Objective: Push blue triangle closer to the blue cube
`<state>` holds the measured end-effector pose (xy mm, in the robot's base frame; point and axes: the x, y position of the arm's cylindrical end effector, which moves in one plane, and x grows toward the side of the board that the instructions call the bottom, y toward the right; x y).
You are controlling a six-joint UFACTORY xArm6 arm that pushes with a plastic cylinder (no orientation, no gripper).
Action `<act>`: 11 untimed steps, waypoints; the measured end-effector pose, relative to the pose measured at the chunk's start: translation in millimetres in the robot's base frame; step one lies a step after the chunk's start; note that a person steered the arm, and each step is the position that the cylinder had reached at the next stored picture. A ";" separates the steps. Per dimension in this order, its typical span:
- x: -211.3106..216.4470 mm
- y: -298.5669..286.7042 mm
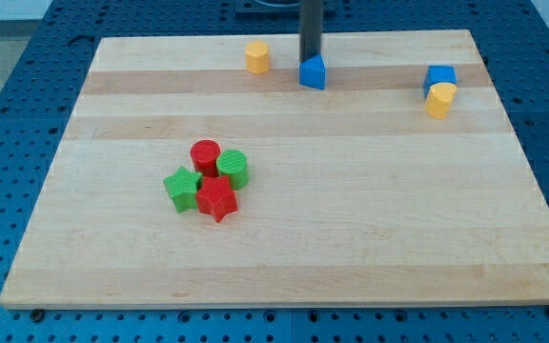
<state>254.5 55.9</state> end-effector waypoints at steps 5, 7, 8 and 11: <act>31.6 -49.9; 31.6 52.9; 31.7 74.9; 26.9 112.7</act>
